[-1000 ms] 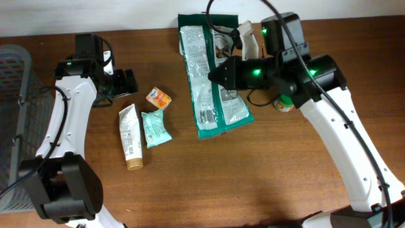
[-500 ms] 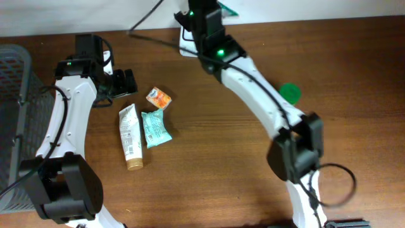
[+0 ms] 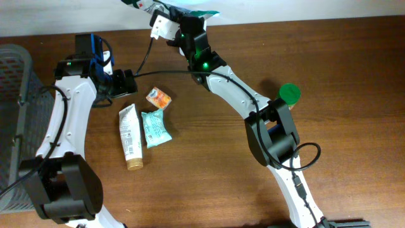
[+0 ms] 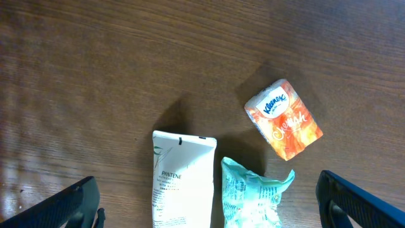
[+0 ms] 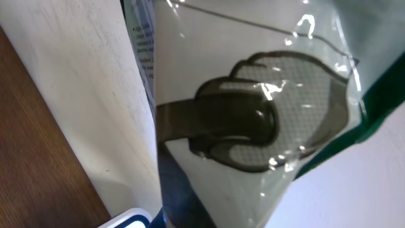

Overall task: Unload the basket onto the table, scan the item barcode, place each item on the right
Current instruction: 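Lift the gloves pack with the right gripper up to the scanner, then carry the gloves pack right and drop it beside the jar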

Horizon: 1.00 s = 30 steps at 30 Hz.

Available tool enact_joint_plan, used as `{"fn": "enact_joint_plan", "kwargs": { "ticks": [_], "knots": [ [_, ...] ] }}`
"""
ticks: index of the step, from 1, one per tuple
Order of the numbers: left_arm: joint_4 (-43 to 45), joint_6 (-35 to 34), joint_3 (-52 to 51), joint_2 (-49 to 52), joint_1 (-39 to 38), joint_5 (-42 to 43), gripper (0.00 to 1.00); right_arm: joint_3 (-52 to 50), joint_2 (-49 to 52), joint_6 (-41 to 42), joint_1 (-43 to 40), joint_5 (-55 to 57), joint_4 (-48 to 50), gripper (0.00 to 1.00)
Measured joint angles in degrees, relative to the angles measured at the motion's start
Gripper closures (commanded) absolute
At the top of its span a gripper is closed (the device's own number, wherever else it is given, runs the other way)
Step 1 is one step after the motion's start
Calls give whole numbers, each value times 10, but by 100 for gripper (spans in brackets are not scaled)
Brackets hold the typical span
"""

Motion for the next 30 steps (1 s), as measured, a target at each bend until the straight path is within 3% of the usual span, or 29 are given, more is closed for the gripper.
{"fn": "enact_joint_plan", "kwargs": {
  "ticks": [5, 8, 12, 18, 20, 25, 30],
  "knots": [
    [0, 0, 0, 0, 0, 0, 1, 0, 0, 57, -3, -1, -2, 96],
    [0, 0, 0, 0, 0, 0, 1, 0, -11, 117, -11, 0, -68, 96],
    [-1, 0, 0, 0, 0, 0, 1, -2, -104, 226, -31, -4, -220, 96],
    [-1, 0, 0, 0, 0, 0, 1, 5, -340, 466, -47, -9, -585, 96],
    [-1, 0, 0, 0, 0, 0, 1, 7, -387, 513, -67, -14, -659, 96],
    [0, 0, 0, 0, 0, 0, 1, 4, -442, 580, -244, -40, -893, 96],
    [0, 0, 0, 0, 0, 0, 1, -63, -388, 586, -436, -106, -950, 96]
  ]
}}
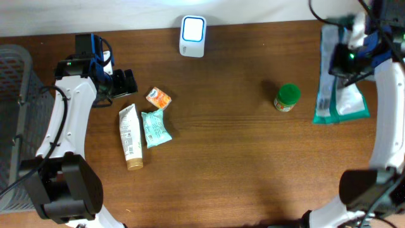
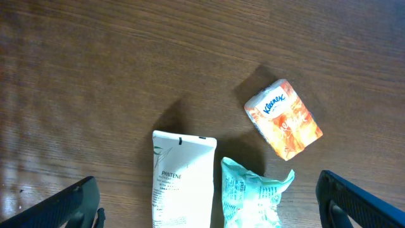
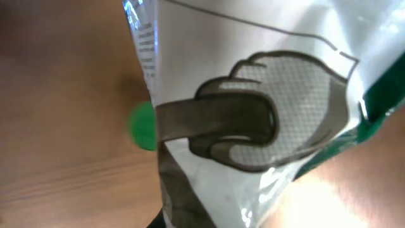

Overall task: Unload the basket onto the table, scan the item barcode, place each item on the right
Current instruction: 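Carry the gloves pack right and drop it beside the jar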

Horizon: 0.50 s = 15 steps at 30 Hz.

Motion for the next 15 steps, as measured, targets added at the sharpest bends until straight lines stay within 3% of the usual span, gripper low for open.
{"fn": "enact_joint_plan", "kwargs": {
  "ticks": [3, 8, 15],
  "knots": [
    [0, 0, 0, 0, 0, 0, 1, -76, 57, -22, -36, -9, 5, 96],
    [0, 0, 0, 0, 0, 0, 1, -184, 100, -50, -36, -20, 96, 92],
    [0, 0, 0, 0, 0, 0, 1, -199, 118, -56, -21, -58, 144, 90]
  ]
}}
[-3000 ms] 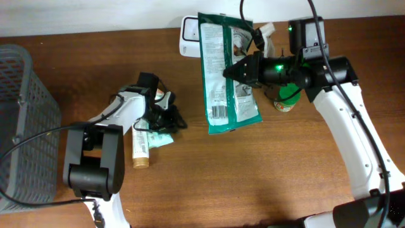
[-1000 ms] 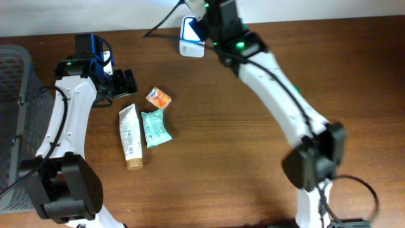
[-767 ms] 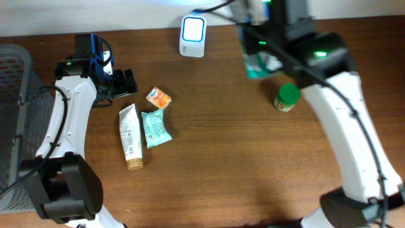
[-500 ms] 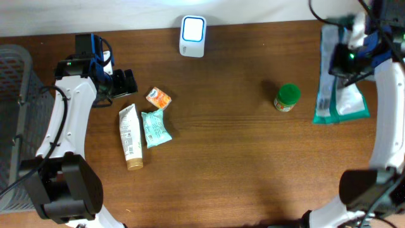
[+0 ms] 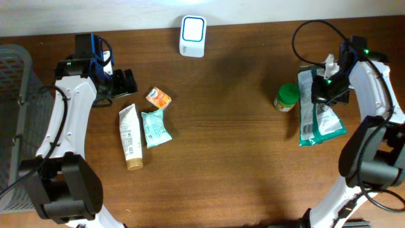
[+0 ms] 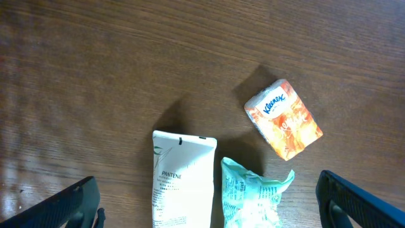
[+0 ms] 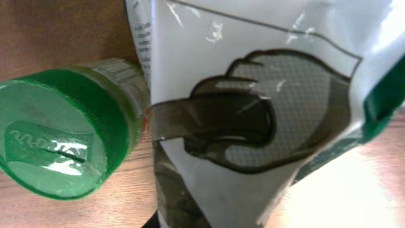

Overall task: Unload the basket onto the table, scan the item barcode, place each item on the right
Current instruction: 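Carry the gloves pack right and drop it beside the jar, then grasp the orange Kleenex pack with the right gripper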

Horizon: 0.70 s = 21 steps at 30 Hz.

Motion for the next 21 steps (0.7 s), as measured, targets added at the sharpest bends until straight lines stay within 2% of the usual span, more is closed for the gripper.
{"fn": "enact_joint_plan", "kwargs": {
  "ticks": [1, 3, 4, 5, 7, 9, 13, 18, 20, 21],
  "knots": [
    [0, 0, 0, 0, 0, 0, 1, 0, 6, -2, 6, 0, 2, 85],
    [0, 0, 0, 0, 0, 0, 1, 0, 18, -7, 15, 1, 3, 44],
    [0, 0, 0, 0, 0, 0, 1, 0, 19, -12, 15, 7, 3, 29],
    [0, 0, 0, 0, 0, 0, 1, 0, 19, -11, 14, 17, -6, 21],
    [-1, 0, 0, 0, 0, 0, 1, 23, 21, -15, 14, 39, -47, 20],
    [0, 0, 0, 0, 0, 0, 1, 88, 28, -15, 15, 40, -104, 20],
    [1, 0, 0, 0, 0, 0, 1, 326, 28, -15, 46, -31, -195, 19],
    [0, 0, 0, 0, 0, 0, 1, 346, 31, -8, 182, -145, -156, 22],
    [0, 0, 0, 0, 0, 0, 1, 346, 50, 15, 233, -156, -127, 14],
    [0, 0, 0, 0, 0, 0, 1, 344, 93, 42, 290, -165, -75, 13]
  ]
}}
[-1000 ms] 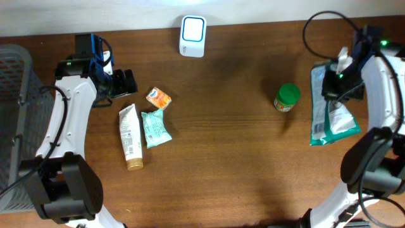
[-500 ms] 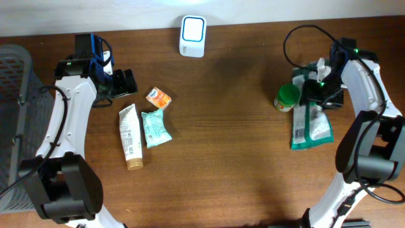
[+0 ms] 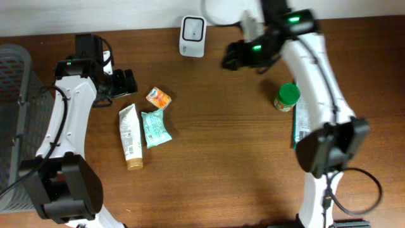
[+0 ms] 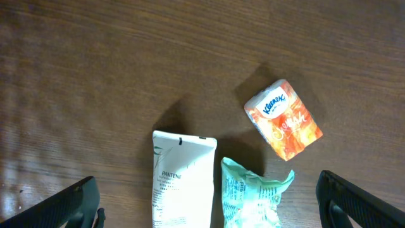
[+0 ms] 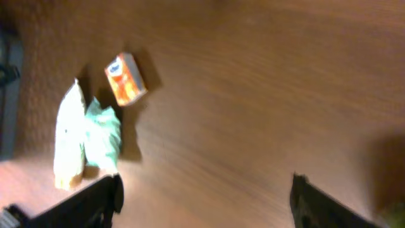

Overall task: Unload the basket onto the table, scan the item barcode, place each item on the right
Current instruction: 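Grasp the orange Kleenex pack with the right gripper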

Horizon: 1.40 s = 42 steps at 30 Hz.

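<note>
The white scanner [image 3: 192, 28] with a blue face stands at the table's back edge. A clear-and-green plastic bag [image 3: 296, 124] lies at the right beside a green-lidded jar [image 3: 286, 96], partly under my right arm. My right gripper [image 3: 230, 59] hangs open and empty right of the scanner; in its wrist view the gripper [image 5: 205, 206] is over bare wood. An orange Kleenex pack [image 4: 284, 119], a teal packet [image 4: 253, 199] and a white Pantene tube [image 4: 183, 177] lie at the left. My left gripper [image 4: 209, 212] is open just above them.
A grey wire basket [image 3: 12, 82] stands at the table's left edge. A black cable runs along my right arm. The brown wooden table [image 3: 215, 158] shows bare wood between the left items and the jar.
My right gripper was shut on the plastic bag beside the jar. Now the bag lies on the table there, and the gripper is open and empty near the scanner. The left arm is unchanged.
My right gripper first held the bag at the back of the table over the scanner. Then it held the bag at the far right, then low beside the green-lidded jar. Now the bag rests there and the gripper is back toward the middle. The left arm stayed still.
</note>
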Available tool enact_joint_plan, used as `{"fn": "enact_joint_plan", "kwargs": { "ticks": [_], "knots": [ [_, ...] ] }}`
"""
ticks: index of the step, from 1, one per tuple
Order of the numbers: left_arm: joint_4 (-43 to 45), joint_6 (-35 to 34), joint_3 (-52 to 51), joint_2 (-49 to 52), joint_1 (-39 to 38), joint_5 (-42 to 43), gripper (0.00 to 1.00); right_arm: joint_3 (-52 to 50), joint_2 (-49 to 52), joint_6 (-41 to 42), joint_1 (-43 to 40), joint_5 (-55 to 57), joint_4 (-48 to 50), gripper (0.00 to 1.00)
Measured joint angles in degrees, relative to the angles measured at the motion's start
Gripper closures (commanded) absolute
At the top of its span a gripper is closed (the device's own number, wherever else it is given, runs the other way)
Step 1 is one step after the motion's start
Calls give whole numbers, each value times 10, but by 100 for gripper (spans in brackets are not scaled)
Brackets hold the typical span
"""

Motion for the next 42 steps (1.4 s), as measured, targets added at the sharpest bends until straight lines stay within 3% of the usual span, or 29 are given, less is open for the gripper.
{"fn": "enact_joint_plan", "kwargs": {
  "ticks": [9, 16, 21, 23, 24, 25, 29, 34, 39, 42],
  "knots": [
    [0, 0, 0, 0, 0, 0, 1, -3, 157, 137, 175, -3, 217, 35],
    [0, 0, 0, 0, 0, 0, 1, -3, 209, 171, 197, 16, 263, 54],
    [0, 0, 0, 0, 0, 0, 1, -3, 240, 176, 198, 16, 270, 59],
    [0, 0, 0, 0, 0, 0, 1, -3, 240, 175, 198, 17, 270, 76],
    [0, 0, 0, 0, 0, 0, 1, -3, 240, 175, 199, 18, 270, 91],
    [0, 0, 0, 0, 0, 0, 1, -3, 241, 173, 199, 18, 269, 96],
    [0, 0, 0, 0, 0, 0, 1, 1, 241, 154, 200, 18, 240, 96],
    [0, 0, 0, 0, 0, 0, 1, 14, 204, 137, 142, 20, 55, 96],
    [0, 0, 0, 0, 0, 0, 1, 11, 168, 117, 76, 18, -31, 96],
    [0, 0, 0, 0, 0, 0, 1, 6, 168, 38, 81, -139, -53, 96]
  ]
}}
